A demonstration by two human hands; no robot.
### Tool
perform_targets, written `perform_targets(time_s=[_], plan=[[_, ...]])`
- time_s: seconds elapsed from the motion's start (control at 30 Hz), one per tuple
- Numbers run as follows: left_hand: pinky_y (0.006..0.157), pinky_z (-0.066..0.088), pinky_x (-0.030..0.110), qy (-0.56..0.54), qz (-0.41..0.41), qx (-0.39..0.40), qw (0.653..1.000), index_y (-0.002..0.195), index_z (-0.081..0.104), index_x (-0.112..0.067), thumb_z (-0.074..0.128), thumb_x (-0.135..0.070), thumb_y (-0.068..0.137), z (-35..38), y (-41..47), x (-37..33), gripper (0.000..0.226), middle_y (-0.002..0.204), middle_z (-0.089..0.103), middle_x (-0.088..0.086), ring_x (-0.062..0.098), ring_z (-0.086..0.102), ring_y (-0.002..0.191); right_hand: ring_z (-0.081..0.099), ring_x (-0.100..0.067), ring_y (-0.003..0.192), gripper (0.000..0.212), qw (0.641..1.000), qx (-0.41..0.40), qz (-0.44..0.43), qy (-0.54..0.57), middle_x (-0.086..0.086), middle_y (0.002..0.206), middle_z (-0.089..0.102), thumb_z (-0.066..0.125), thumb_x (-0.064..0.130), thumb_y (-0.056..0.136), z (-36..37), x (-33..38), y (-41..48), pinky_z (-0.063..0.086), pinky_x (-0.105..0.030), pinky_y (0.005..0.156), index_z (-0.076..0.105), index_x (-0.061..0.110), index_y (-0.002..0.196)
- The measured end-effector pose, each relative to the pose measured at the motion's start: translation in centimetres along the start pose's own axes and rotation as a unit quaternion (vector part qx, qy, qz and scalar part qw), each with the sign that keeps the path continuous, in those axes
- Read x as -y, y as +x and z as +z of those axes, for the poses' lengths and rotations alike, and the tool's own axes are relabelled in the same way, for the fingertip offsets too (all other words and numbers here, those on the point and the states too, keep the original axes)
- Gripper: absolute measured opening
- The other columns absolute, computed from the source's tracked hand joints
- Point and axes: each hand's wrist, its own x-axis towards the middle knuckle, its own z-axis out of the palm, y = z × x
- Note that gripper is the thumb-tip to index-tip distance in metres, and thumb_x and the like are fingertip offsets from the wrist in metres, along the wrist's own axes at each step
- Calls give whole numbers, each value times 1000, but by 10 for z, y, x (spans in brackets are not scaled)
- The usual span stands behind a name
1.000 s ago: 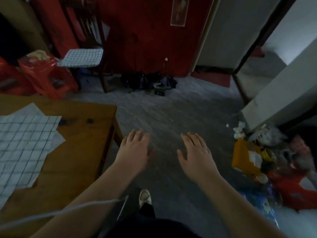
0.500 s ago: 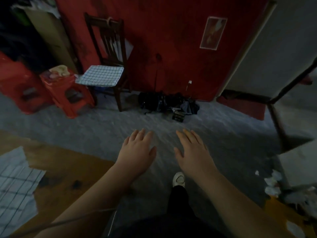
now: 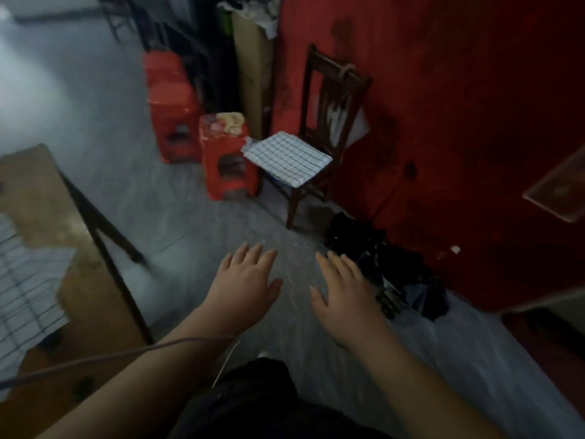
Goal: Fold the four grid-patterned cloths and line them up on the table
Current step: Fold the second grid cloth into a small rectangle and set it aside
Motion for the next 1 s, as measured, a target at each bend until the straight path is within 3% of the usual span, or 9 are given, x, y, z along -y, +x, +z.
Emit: perform_targets(time_s=[0.17,0.3,0.4,0.5,0.57,0.8,0.9,1.0], plan=[[124,16,48,-39,-97,-14,994,158,20,-29,40,-55,101,-15,57,49,66,168,19,4,29,12,155,4,-17,154,66,997,29,-67,-11,2,168,16,38,49,102,-12,25,108,9,-36,124,16,27,161],[124,15,48,-59,-176,-18,982,159,19,-29,42,-55,100,-28,97,114,68,168,18,5,28,13,155,9,-19,153,79,988,37,-145,-36,0,166,21,17,62,89,-3,78,199,11,-36,122,20,26,160],[125,14,47,-73,-229,-23,970,159,17,-28,42,-55,100,-41,117,166,69,168,17,6,28,13,155,7,-19,154,70,977,78,-195,-33,-1,167,17,30,55,98,11,134,262,9,-36,123,17,27,160],[125,15,48,-81,-275,-39,957,160,16,-28,41,-55,100,-57,123,219,70,168,16,6,27,12,155,6,-19,154,70,956,113,-264,-52,0,167,16,27,56,96,31,193,311,9,-38,124,17,28,160],[124,18,48,-89,-317,-57,943,159,18,-26,40,-55,101,-66,117,252,69,167,20,6,28,14,154,9,-20,154,68,937,138,-314,-65,-1,167,19,39,51,99,41,229,333,12,-39,124,19,27,160],[123,20,46,-132,-497,-102,851,159,18,-25,38,-55,101,-74,65,324,68,165,23,7,28,20,151,12,-21,153,67,845,214,-480,-98,-2,166,21,43,49,101,76,350,382,12,-38,125,19,27,159],[120,24,42,-143,-576,-119,796,157,22,-24,40,-54,100,-69,43,346,67,160,30,5,25,26,146,14,-20,153,67,797,237,-548,-94,0,166,22,44,48,101,97,405,395,13,-37,125,20,27,160],[123,20,43,-161,-647,-123,735,158,19,-23,40,-52,101,-63,27,361,67,162,26,5,25,21,148,11,-19,154,66,736,261,-617,-96,2,167,20,45,46,102,118,453,402,9,-35,125,19,27,160]])
